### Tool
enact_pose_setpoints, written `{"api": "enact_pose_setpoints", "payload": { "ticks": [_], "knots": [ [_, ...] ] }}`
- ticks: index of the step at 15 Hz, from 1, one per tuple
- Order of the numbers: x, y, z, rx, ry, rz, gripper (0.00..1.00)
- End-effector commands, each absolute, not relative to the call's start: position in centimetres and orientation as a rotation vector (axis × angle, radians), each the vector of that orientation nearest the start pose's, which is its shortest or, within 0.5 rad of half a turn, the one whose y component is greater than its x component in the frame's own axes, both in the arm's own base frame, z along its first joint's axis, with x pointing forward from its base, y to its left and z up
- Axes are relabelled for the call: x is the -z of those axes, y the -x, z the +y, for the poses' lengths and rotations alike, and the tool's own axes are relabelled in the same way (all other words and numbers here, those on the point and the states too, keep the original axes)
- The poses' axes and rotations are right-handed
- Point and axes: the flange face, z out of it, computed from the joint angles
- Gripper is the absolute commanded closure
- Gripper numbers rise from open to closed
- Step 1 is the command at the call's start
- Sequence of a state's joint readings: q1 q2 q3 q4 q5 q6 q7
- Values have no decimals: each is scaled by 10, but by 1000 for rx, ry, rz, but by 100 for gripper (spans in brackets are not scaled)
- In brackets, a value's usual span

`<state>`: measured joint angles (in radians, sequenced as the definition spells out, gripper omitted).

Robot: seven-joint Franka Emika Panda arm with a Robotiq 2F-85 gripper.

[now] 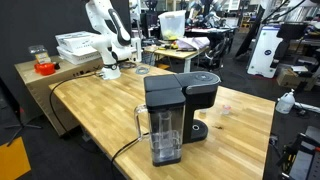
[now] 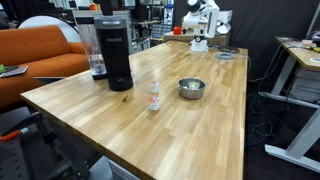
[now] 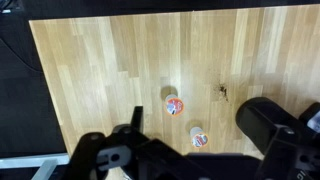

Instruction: Take the coffee pot out of the pot and put it on the table then open and close the coffee machine chamber

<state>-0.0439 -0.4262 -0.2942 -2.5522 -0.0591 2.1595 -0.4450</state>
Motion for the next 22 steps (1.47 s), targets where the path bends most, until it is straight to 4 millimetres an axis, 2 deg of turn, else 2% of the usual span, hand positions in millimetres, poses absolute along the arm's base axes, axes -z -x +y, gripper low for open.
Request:
{"api": "enact_pose_setpoints", "payload": {
  "ticks": [1, 9, 15, 16, 22],
  "knots": [
    [-412, -384, -137, 67, 3072, -251, 0],
    [-399, -395, -135, 44, 3021, -242, 0],
    [-382, -417, -132, 5, 2937, -139, 0],
    [-381, -408, -131, 7, 2958, -135, 0],
    [-379, -409, -130, -1, 2957, -136, 0]
  ]
}}
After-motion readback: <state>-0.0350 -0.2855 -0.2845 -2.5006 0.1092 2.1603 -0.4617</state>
